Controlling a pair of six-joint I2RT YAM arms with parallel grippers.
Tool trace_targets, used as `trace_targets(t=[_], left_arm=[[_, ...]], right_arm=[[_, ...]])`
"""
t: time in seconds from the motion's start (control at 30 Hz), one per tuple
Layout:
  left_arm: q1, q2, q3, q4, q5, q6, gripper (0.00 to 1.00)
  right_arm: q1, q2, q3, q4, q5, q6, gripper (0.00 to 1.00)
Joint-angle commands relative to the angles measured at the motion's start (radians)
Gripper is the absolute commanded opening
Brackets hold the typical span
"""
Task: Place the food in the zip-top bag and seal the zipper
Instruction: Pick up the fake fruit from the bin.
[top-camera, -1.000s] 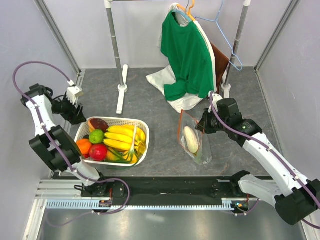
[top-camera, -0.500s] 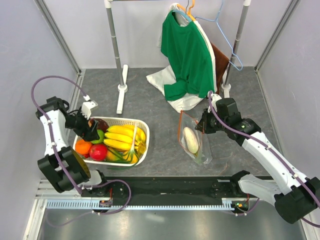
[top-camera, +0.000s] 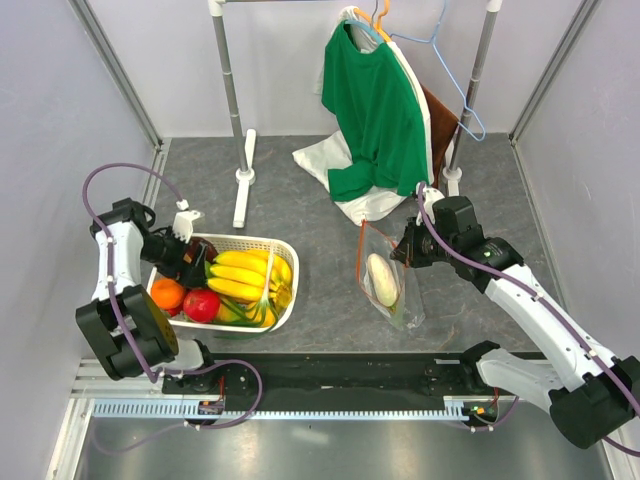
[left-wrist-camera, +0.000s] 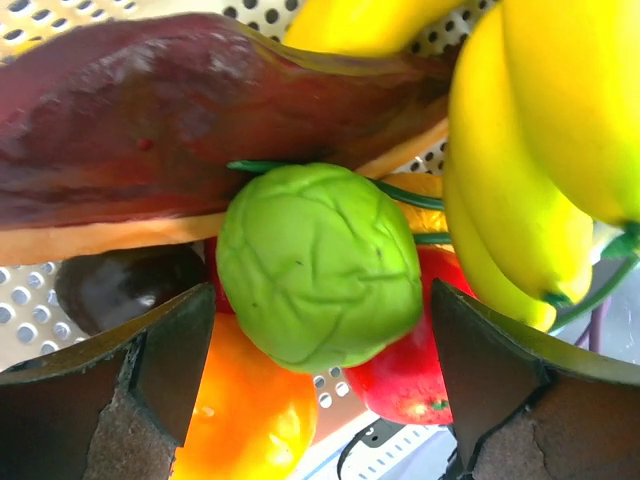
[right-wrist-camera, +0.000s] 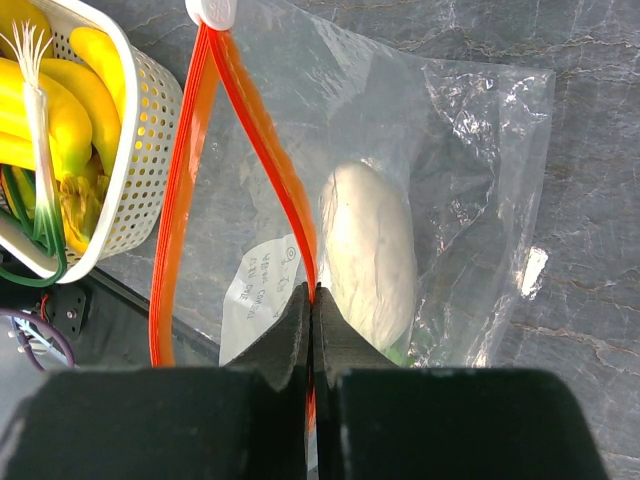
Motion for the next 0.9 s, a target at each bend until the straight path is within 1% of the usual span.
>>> trace_targets(t=[0.0, 0.07, 0.13, 0.17, 0.23, 0.27, 0.33, 0.37, 0.4, 0.5, 0.57, 0.6, 0.67, 0.7, 0.8, 0.83, 0.87], left_arm=[[-0.013, -0.003, -0.006, 0.063, -0.019, -0.111, 0.96], [-0.016, -0.005, -0.006, 0.063, -0.016, -0.114, 0.96], [-0.014, -0.006, -0.002, 0.063, -0.025, -0.119, 0.93], [-0.013, -0.009, 0.001, 0.063, -0.033, -0.12, 0.87], [-0.013, -0.02, 0.017, 0.046, -0.061, -0.117, 0.79], [-0.013, -0.023, 0.027, 0.034, -0.068, -0.116, 0.71], [-0.009, -0.041, 0.057, -0.015, -0.071, -0.113, 0.65], [-0.008, -0.051, 0.067, -0.032, -0.068, -0.111, 0.6], [-0.008, -0.061, 0.076, -0.052, -0.076, -0.107, 0.58], [-0.008, -0.097, 0.128, -0.073, -0.107, -0.108, 0.57], [-0.008, -0.107, 0.194, -0.093, -0.119, -0.119, 0.56], [-0.006, -0.111, 0.25, -0.104, -0.111, -0.122, 0.56], [-0.011, -0.108, 0.312, -0.116, -0.087, -0.154, 0.56], [-0.016, -0.103, 0.374, -0.118, -0.059, -0.166, 0.56], [-0.101, -0.089, 0.494, -0.127, -0.002, -0.228, 0.54], [-0.206, -0.089, 0.517, -0.127, 0.001, -0.246, 0.55], [-0.27, -0.092, 0.534, -0.1, -0.001, -0.31, 0.55]], right_arm=[[0.004, -0.015, 0.003, 0.016, 0.0, -0.008, 0.0], [0.004, -0.017, 0.003, 0.016, 0.0, -0.008, 0.0], [0.003, -0.017, 0.003, 0.018, 0.0, -0.007, 0.0], [0.004, -0.017, 0.003, 0.016, 0.0, -0.007, 0.0], [0.004, -0.017, 0.003, 0.016, 0.002, -0.008, 0.0], [0.003, -0.02, 0.003, 0.018, 0.002, -0.007, 0.0], [0.004, -0.02, 0.0, 0.016, 0.003, -0.01, 0.0], [0.004, -0.021, -0.001, 0.018, 0.003, -0.01, 0.0], [0.004, -0.021, -0.003, 0.018, 0.005, -0.008, 0.0], [0.003, -0.023, -0.003, 0.016, 0.002, -0.01, 0.0], [0.004, -0.024, -0.003, 0.018, 0.002, -0.01, 0.0], [0.004, -0.024, -0.004, 0.018, 0.002, -0.008, 0.0], [0.004, -0.024, -0.008, 0.022, 0.0, -0.007, 0.0], [0.006, -0.024, -0.011, 0.022, 0.0, -0.007, 0.0], [0.006, -0.02, -0.011, 0.028, -0.003, -0.005, 0.0], [0.006, -0.018, -0.009, 0.031, -0.003, -0.003, 0.0], [0.004, -0.015, -0.006, 0.032, -0.006, -0.003, 0.0]])
